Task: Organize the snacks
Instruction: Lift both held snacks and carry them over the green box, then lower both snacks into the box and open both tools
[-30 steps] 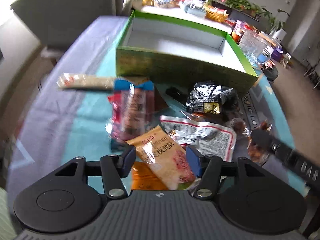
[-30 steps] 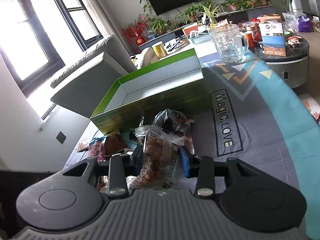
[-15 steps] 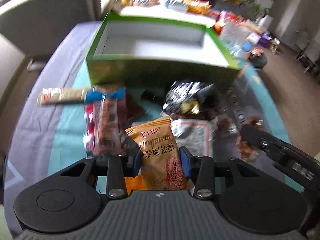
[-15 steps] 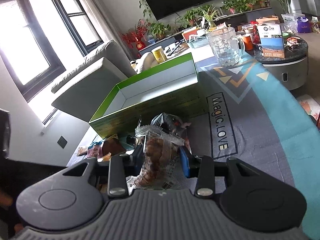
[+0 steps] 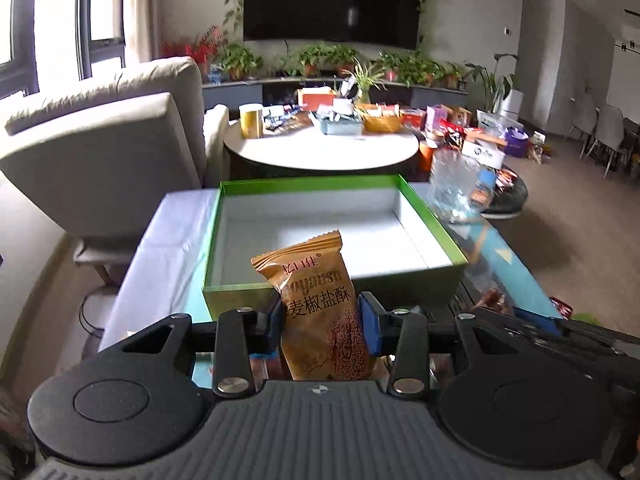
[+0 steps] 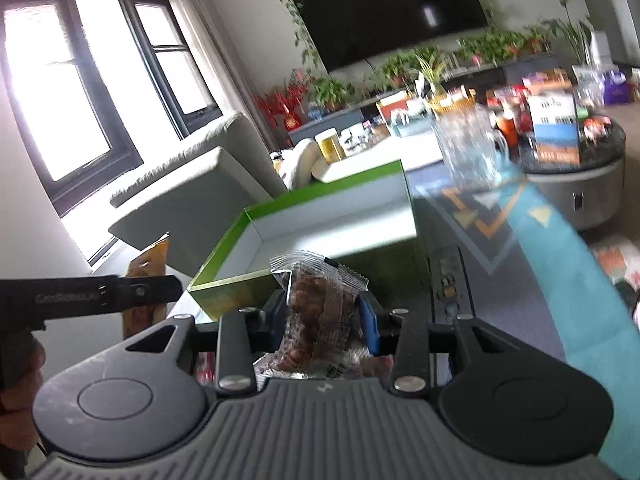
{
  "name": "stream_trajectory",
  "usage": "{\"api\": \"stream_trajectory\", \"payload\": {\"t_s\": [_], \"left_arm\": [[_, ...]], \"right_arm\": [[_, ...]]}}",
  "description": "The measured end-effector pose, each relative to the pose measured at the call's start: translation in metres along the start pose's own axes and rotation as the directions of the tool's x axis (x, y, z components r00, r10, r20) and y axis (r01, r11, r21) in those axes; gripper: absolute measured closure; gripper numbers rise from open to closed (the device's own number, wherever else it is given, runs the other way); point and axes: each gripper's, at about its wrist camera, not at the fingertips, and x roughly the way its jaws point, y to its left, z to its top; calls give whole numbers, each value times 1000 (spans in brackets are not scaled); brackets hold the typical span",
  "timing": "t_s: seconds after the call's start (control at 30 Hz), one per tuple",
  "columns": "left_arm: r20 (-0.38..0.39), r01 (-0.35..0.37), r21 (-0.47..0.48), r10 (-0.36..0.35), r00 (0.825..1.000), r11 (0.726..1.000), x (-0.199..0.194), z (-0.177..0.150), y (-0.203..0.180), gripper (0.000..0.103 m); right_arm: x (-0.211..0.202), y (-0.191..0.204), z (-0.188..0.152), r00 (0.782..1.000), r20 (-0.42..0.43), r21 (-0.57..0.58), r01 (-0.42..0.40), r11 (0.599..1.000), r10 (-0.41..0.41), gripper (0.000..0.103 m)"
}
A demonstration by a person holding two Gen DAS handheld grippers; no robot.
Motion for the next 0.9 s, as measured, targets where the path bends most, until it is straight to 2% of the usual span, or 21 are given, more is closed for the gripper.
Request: {"api": "stream_trajectory", "payload": {"t_s": [0.3, 0.6, 0.73, 0.9], "left_arm": [[79, -22, -38, 25, 997, 999, 20, 28, 15, 66], [200, -45, -24, 49, 979, 999, 56, 61, 16, 66], [178, -48, -20, 50, 983, 999, 79, 63, 16, 66], [95, -53, -3, 53, 994, 999, 109, 54, 17, 66]], "right_arm": [[24, 10, 35, 998, 63, -41, 8, 999, -5, 62], [65, 10, 66, 996, 86, -19, 25, 999, -23, 62], [82, 7, 69, 996, 76, -17, 41, 999, -39, 62], [103, 6, 67, 998, 37, -16, 57, 998, -56, 62]]}}
